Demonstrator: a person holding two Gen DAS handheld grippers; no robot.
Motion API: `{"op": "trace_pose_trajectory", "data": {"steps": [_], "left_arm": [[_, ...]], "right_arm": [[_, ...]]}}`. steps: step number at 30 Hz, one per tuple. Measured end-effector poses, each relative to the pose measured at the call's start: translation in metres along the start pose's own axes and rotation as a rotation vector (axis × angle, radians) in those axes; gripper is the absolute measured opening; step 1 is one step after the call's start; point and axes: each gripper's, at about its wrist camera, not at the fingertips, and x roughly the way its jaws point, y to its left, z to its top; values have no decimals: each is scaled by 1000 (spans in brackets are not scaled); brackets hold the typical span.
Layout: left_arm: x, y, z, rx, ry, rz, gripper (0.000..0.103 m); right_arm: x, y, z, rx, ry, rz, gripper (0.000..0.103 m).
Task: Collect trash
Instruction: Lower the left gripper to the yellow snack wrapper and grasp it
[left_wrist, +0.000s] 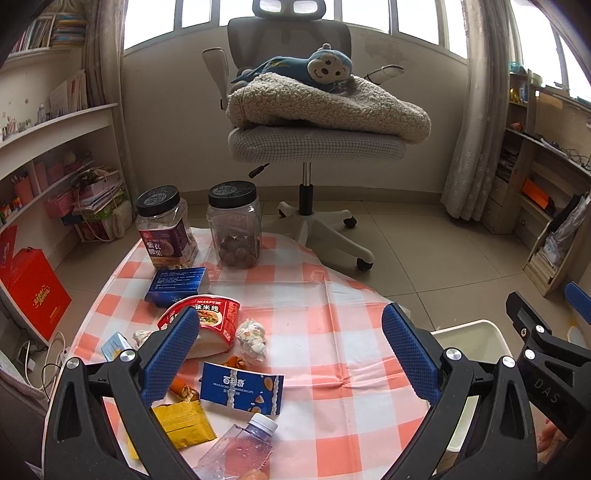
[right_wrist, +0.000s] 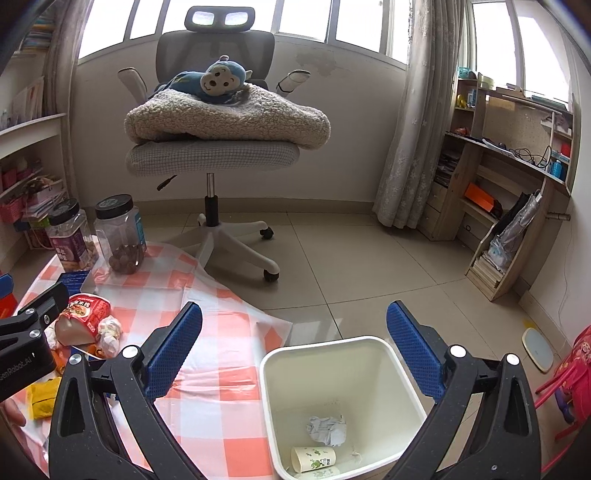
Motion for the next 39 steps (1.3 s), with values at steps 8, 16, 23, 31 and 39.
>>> {"op": "trace_pose_trajectory", "data": {"steps": [8, 16, 23, 31, 39], "left_arm": [[22, 78, -10, -91, 138, 114, 96], [62, 156, -51, -215, 458, 117, 96], [91, 163, -97, -45, 683, 64, 96], [122, 154, -124, 178, 798, -31, 96], [131, 153, -140, 169, 765, -88, 66]], "right_arm": [[11, 60, 1, -34, 46, 111, 96], [32, 110, -12, -56, 172, 223, 96], [53, 132, -24, -73, 314, 295, 96], [67, 144, -30, -153, 359, 321, 96], [85, 174, -41, -289, 374, 394, 96]]}}
